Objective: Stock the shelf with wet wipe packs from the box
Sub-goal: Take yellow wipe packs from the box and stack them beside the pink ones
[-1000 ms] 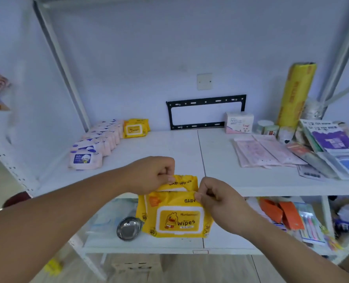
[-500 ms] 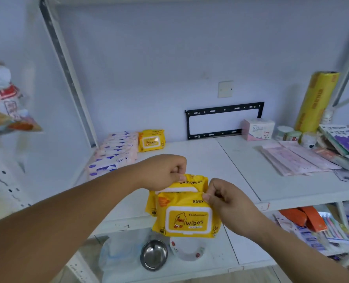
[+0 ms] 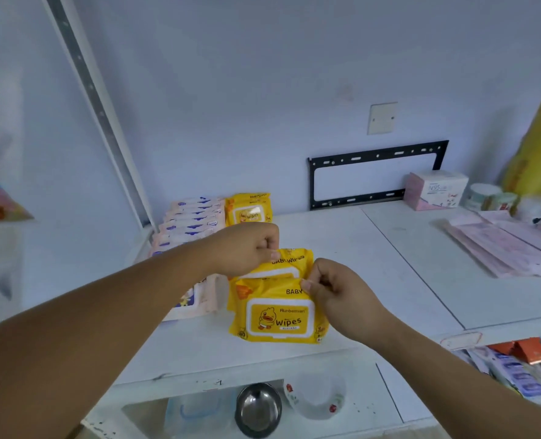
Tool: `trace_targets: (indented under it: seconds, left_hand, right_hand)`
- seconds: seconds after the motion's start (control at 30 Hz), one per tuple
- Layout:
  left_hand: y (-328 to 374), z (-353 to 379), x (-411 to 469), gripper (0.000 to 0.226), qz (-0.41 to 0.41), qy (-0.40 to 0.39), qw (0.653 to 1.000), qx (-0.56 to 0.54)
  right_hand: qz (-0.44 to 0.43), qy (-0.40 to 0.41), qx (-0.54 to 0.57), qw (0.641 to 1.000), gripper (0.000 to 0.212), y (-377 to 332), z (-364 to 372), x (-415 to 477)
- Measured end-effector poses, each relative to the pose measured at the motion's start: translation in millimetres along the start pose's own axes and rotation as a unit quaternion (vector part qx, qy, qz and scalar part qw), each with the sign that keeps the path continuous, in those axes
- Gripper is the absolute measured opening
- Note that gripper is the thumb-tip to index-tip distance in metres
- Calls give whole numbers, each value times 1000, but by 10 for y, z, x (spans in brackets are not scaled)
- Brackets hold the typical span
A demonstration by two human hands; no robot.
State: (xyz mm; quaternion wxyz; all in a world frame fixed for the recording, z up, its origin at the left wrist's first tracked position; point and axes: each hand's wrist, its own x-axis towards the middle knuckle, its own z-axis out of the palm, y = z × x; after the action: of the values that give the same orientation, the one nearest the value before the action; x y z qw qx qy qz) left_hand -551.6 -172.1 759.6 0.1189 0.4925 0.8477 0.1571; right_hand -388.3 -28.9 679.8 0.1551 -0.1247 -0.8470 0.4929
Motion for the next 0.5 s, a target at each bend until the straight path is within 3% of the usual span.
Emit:
trace_targets:
  seconds: [0.5]
  left_hand:
    - [-968,-63,1604,16,-55,12,998,33]
  right_hand:
    - [-9,-18,14,1000,24,795,109,1888]
